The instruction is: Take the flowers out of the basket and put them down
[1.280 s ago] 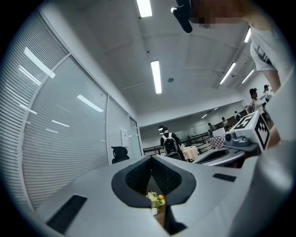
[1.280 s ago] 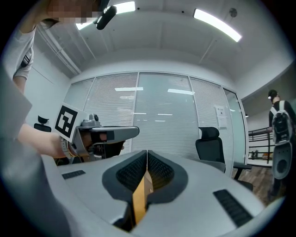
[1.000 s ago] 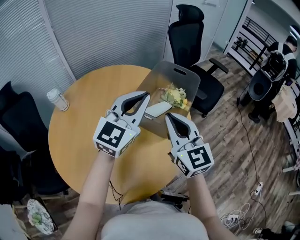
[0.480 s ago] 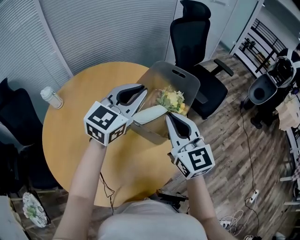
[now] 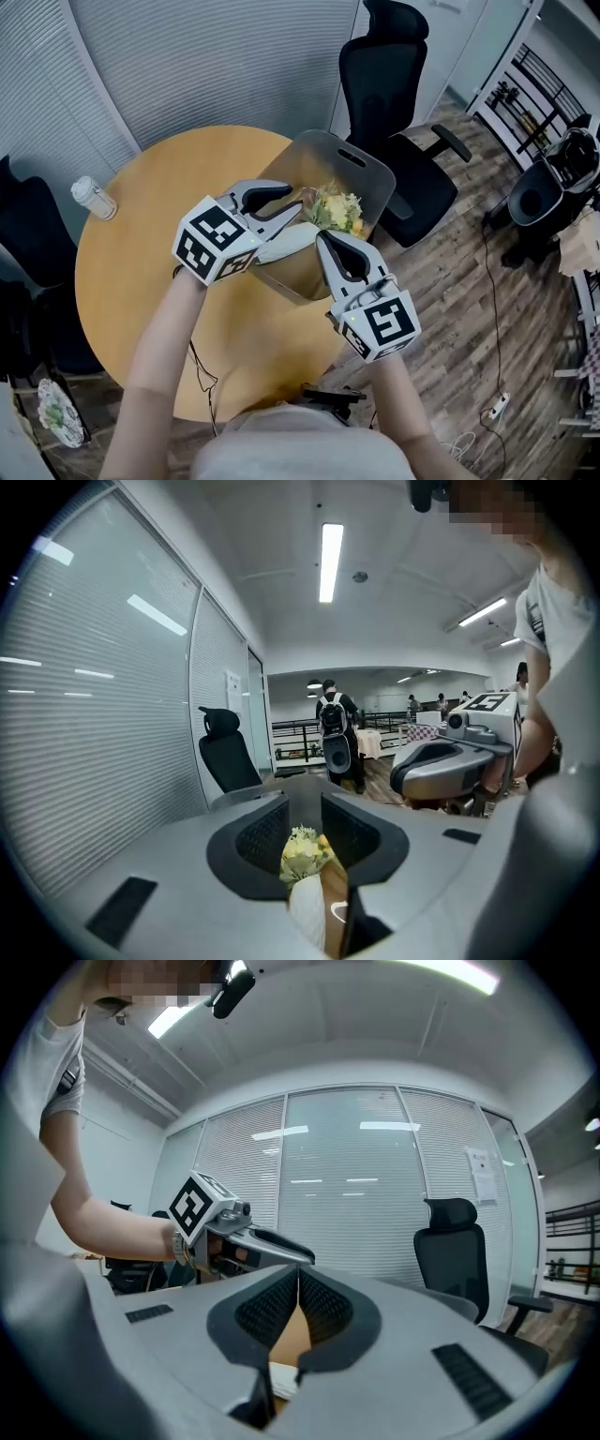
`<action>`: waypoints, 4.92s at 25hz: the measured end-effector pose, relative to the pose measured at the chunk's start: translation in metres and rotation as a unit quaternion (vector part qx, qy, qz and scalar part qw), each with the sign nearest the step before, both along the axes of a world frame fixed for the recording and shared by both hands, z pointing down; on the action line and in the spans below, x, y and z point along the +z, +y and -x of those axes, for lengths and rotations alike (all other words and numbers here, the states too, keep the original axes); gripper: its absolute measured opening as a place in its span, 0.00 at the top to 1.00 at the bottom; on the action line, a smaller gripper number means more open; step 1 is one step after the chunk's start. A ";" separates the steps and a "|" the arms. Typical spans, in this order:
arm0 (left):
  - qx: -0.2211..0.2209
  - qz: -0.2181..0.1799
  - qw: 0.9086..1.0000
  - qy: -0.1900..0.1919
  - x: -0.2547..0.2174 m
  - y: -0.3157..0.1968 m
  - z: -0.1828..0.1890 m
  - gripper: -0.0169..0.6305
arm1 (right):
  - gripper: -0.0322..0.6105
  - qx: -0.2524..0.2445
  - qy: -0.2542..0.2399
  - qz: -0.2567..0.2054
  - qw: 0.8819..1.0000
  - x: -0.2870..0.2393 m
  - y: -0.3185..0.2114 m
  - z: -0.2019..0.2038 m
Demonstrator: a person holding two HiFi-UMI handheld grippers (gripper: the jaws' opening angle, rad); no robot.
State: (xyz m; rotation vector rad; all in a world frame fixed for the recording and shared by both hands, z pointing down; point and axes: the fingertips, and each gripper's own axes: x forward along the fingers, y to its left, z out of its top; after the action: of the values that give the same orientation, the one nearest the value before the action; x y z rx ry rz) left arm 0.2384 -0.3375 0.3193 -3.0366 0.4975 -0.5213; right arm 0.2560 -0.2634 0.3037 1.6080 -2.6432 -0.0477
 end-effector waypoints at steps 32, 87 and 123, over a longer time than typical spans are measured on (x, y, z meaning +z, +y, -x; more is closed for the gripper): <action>0.121 0.130 0.908 -0.381 0.209 -0.018 -0.047 0.56 | 0.91 0.038 -0.059 0.024 0.997 0.010 -0.046 -0.076; 0.125 0.176 0.878 -0.428 0.295 -0.026 -0.042 0.46 | 0.91 0.114 -0.106 0.048 0.987 0.028 -0.062 -0.100; 0.099 0.087 0.926 -0.354 0.191 -0.031 -0.054 0.47 | 0.91 0.107 -0.112 0.011 0.988 -0.019 -0.027 -0.098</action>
State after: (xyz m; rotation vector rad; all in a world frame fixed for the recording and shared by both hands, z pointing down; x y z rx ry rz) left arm 0.2926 -0.3688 0.5102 -2.7020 0.1046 -1.6100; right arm 0.3538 -0.2900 0.2845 1.9872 -2.5917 0.1795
